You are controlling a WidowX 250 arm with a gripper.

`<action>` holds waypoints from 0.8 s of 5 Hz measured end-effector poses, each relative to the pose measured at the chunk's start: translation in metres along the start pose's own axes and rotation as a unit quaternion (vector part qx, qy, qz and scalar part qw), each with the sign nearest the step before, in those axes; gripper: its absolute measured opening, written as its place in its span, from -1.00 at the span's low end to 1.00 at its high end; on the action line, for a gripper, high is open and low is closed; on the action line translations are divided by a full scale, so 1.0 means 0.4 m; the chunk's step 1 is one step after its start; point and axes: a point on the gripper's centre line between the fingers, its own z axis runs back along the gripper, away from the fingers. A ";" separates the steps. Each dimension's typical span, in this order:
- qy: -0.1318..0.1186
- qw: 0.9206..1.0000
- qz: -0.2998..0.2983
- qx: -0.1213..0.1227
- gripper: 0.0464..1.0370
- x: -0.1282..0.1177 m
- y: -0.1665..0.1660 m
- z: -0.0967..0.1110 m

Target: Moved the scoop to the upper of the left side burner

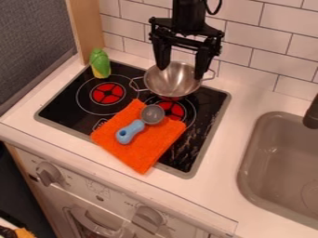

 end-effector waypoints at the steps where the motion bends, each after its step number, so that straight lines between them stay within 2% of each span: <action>1: 0.017 1.000 -0.001 0.001 0.92 -0.007 0.000 -0.032; 2: 0.043 0.999 -0.001 0.005 0.92 -0.070 0.007 -0.050; 3: 0.035 0.999 -0.008 0.023 0.92 -0.136 0.030 -0.016; 4: 0.019 0.999 -0.019 0.022 0.92 -0.191 0.054 -0.014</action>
